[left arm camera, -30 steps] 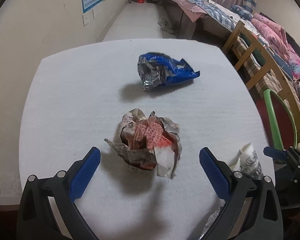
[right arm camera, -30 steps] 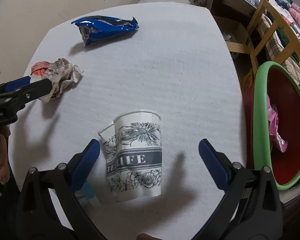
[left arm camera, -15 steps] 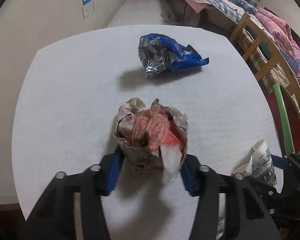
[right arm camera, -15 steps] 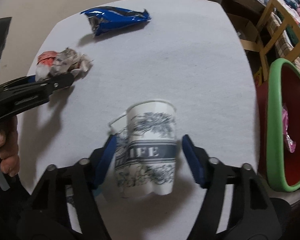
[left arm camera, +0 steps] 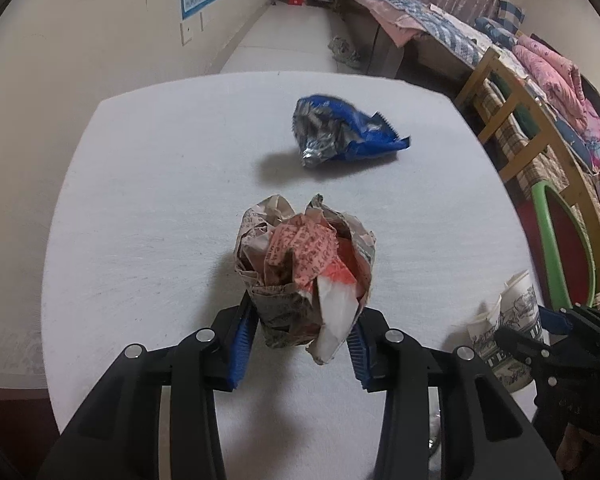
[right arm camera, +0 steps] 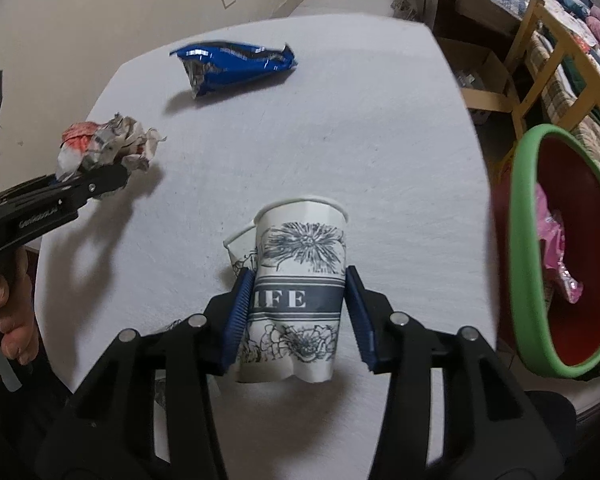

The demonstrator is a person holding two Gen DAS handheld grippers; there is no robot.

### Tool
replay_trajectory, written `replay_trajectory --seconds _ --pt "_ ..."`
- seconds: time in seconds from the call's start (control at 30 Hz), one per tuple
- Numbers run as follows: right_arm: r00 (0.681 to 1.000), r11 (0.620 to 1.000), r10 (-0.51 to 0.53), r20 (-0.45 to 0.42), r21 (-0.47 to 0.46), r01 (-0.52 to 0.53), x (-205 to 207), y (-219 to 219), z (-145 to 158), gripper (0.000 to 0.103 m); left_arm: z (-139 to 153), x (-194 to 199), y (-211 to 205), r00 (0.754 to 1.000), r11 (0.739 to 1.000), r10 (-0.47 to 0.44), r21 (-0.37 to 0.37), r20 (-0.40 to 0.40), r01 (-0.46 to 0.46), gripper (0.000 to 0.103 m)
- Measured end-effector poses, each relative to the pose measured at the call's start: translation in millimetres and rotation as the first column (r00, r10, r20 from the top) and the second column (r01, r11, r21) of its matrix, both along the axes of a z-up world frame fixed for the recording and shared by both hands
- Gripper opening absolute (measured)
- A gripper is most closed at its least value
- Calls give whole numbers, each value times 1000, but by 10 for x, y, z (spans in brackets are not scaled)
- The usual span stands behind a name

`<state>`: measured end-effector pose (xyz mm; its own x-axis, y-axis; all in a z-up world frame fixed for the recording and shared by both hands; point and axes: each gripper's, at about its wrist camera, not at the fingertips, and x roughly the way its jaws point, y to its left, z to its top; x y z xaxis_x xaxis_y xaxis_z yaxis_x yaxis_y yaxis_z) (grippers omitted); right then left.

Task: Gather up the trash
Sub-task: 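Carry the cup and paper over the green bin and open both tools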

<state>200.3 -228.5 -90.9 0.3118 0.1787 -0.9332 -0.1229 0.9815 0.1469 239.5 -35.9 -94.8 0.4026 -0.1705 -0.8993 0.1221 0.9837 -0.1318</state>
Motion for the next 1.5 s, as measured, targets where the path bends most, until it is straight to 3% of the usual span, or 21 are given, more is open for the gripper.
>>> replay_trajectory --seconds 0.5,0.97,1.5 --pt "991 998 -60 121 -13 62 -131 -357 472 45 538 -253 -368 993 998 -64 -10 96 65 38" --pt "963 978 -195 188 -34 205 -133 -1112 727 45 644 -248 -1023 980 985 -165 -31 110 170 38" --pt "911 928 -346 227 -62 368 -277 -2120 824 45 841 -256 -2245 926 926 -351 -94 138 365 38"
